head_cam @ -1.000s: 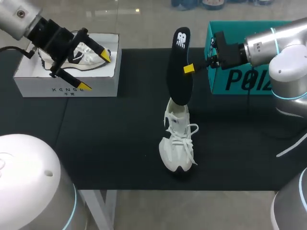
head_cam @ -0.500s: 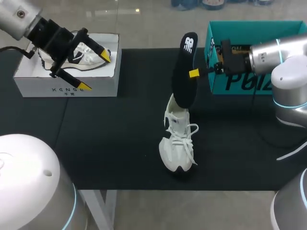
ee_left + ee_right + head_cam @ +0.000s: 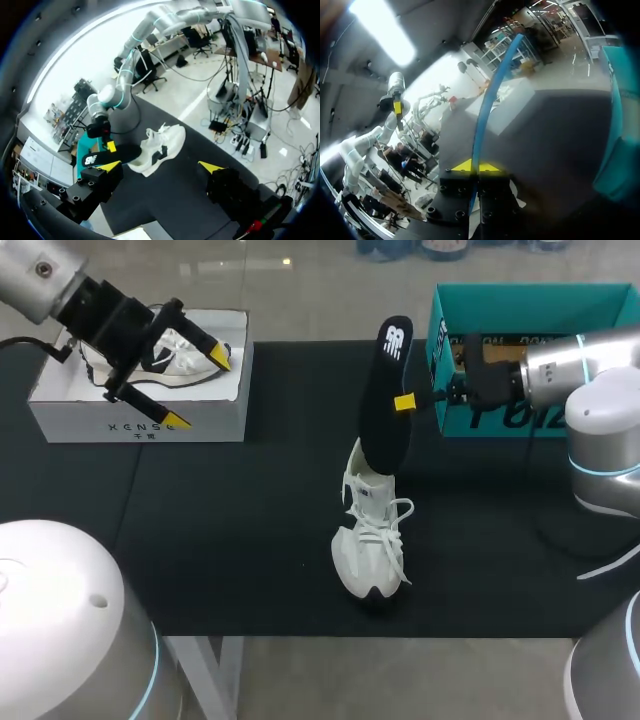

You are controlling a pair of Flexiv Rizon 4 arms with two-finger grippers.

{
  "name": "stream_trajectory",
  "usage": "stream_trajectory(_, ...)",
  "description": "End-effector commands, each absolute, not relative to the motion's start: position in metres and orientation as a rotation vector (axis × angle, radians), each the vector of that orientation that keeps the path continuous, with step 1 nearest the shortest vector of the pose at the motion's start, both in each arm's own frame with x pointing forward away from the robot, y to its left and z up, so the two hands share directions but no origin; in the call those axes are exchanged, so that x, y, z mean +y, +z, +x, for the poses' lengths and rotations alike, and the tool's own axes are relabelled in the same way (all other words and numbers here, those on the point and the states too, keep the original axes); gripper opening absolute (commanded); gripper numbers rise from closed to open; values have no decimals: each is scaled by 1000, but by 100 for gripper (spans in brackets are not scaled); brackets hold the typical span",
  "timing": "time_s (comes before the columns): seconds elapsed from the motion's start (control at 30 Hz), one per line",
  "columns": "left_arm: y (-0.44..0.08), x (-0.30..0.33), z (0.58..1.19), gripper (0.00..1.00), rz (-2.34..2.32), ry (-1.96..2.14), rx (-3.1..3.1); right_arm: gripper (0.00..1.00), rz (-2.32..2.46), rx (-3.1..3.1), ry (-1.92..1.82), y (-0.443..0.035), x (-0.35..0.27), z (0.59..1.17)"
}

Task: Take the shoe out of the shoebox, open the shoe tongue, remove and reinsert the insole, then place the shoe into the shoebox

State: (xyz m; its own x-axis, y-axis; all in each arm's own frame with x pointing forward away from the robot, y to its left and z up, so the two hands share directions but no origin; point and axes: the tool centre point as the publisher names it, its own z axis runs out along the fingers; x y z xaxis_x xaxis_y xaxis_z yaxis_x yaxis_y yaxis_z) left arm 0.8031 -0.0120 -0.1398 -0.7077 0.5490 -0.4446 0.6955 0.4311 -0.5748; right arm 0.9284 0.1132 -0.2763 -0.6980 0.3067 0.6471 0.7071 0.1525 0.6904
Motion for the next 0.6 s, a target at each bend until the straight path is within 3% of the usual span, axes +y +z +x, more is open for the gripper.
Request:
stream_trajectory(0.03,-139,-12,803,100,1099,-1132,2495,0,-974,-2078,-1564,-279,120,926)
stream_trajectory(0.6,-139,-12,803,100,1099,-1132,2495,0,-970,-2046,-1549,-298,130,914)
